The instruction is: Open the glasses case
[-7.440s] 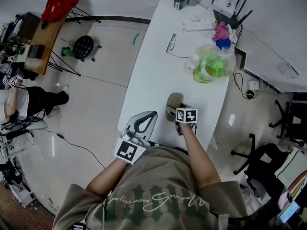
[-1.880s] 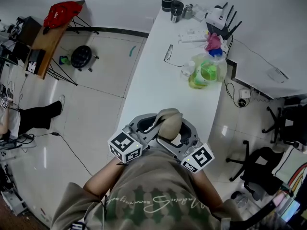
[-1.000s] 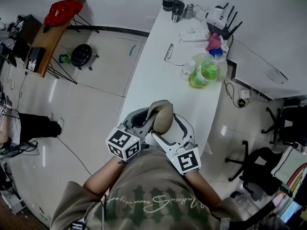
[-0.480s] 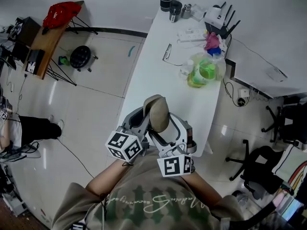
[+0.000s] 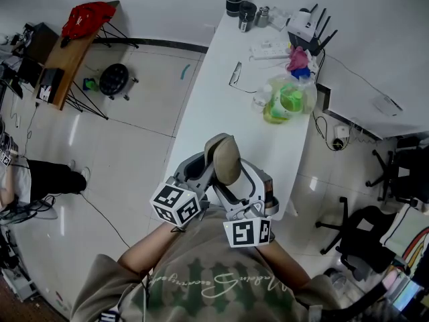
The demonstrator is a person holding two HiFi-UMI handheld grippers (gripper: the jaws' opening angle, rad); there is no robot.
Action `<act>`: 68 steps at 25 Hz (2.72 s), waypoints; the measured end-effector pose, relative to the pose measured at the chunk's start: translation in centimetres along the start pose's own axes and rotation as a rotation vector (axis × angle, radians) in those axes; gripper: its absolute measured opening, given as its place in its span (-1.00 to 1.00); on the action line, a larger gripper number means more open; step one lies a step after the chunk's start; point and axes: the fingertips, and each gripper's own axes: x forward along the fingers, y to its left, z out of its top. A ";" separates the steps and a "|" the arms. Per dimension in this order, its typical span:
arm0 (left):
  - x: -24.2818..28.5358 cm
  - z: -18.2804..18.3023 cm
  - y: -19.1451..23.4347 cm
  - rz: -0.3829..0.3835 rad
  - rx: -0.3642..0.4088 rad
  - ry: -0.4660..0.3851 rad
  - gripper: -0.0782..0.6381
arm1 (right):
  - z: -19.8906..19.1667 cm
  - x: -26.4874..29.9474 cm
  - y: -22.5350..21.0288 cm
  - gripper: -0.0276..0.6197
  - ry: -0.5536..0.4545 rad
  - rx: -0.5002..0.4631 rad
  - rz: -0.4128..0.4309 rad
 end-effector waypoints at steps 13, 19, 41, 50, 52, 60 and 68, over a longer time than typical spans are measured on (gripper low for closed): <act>0.1 -1.1 -0.6 0.016 0.141 0.061 -0.46 | -2.7 0.5 0.0 0.20 -0.022 0.412 0.126; 0.1 -1.6 -0.4 0.010 0.162 0.084 -0.46 | -3.1 0.4 -0.4 0.07 -0.089 0.636 0.187; 0.7 -1.6 -1.0 0.006 0.177 0.094 -0.45 | -4.9 0.5 -0.7 0.03 -0.114 0.876 0.205; 0.6 -0.8 0.3 0.037 0.158 0.084 -0.45 | -8.0 -0.1 -3.4 -0.13 -0.045 0.894 0.107; 0.5 -0.9 0.2 0.026 0.148 0.083 -0.45 | -8.1 0.0 -3.6 -0.13 -0.037 0.882 0.091; 0.8 -3.1 -2.7 -0.056 0.122 0.115 -0.45 | -8.0 0.1 -4.2 -0.30 -0.062 0.875 0.045; 1.1 -3.0 -2.2 -0.089 0.175 0.127 -0.53 | -6.7 -0.2 -2.5 -0.61 -0.066 0.826 0.129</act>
